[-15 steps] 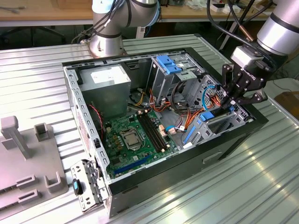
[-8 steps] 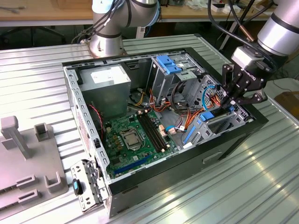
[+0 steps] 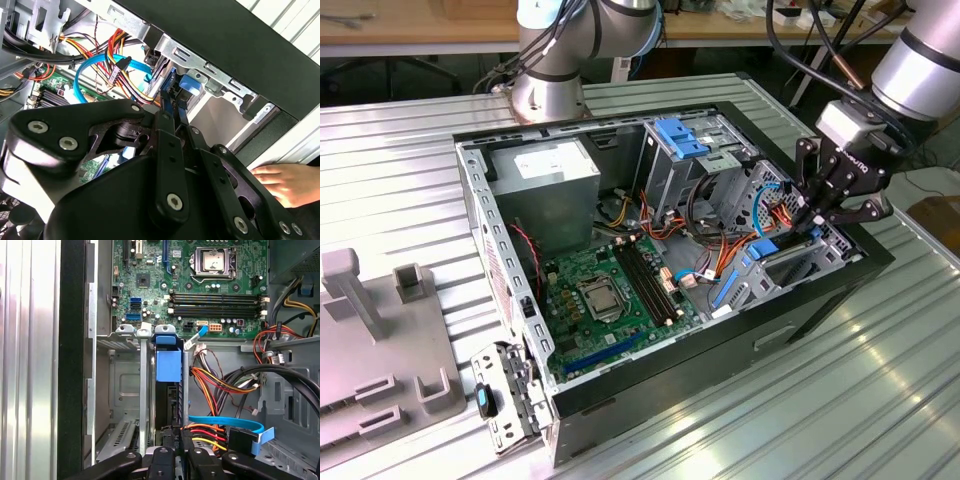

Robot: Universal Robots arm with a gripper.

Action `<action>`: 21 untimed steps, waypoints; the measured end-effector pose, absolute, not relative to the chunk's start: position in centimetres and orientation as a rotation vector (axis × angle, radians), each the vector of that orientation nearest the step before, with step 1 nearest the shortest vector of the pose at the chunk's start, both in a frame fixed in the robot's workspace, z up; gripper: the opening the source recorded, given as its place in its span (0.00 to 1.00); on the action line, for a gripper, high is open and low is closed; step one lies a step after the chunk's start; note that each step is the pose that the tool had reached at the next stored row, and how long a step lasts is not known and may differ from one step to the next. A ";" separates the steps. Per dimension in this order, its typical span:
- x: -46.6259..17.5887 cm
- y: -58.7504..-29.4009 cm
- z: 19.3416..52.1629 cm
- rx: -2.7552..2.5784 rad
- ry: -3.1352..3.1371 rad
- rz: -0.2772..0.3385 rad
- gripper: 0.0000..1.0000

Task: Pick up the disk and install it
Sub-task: 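Insert the first disk wire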

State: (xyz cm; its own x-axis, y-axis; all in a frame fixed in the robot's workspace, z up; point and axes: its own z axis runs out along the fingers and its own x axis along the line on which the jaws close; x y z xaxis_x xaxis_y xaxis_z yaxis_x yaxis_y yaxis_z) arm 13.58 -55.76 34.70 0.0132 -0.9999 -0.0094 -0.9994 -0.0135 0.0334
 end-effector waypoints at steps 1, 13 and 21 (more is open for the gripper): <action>13.6 -55.8 34.7 2.224 -2.195 -0.049 0.17; 13.6 -55.8 34.7 2.227 -2.198 -0.055 0.17; 13.6 -56.0 34.7 2.230 -2.200 -0.061 0.17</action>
